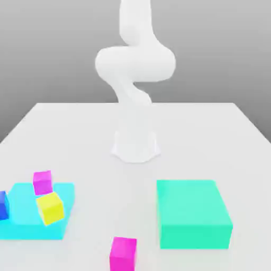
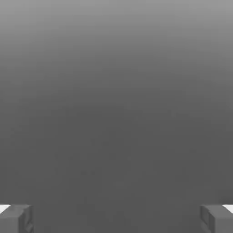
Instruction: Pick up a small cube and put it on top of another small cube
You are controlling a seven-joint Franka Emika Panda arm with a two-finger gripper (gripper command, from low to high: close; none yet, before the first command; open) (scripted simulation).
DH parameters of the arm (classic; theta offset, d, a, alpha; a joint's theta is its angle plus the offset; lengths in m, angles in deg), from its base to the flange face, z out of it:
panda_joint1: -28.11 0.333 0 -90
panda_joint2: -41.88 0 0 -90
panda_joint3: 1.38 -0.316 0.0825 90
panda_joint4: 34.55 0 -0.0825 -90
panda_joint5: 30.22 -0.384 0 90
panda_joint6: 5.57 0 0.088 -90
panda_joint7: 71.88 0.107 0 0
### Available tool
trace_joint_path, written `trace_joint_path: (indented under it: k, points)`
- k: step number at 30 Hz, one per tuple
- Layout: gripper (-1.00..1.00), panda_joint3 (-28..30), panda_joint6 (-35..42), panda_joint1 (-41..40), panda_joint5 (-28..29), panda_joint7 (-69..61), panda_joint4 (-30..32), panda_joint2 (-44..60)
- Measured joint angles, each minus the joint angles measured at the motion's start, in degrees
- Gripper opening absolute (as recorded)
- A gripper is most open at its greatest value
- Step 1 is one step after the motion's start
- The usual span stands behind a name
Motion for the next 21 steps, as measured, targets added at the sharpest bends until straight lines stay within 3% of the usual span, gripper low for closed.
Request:
trace_joint_path:
  k: [21]
  points:
    - [0.00,0.79,-17.87,-1.63,-0.10,2.40,7.90,43.98]
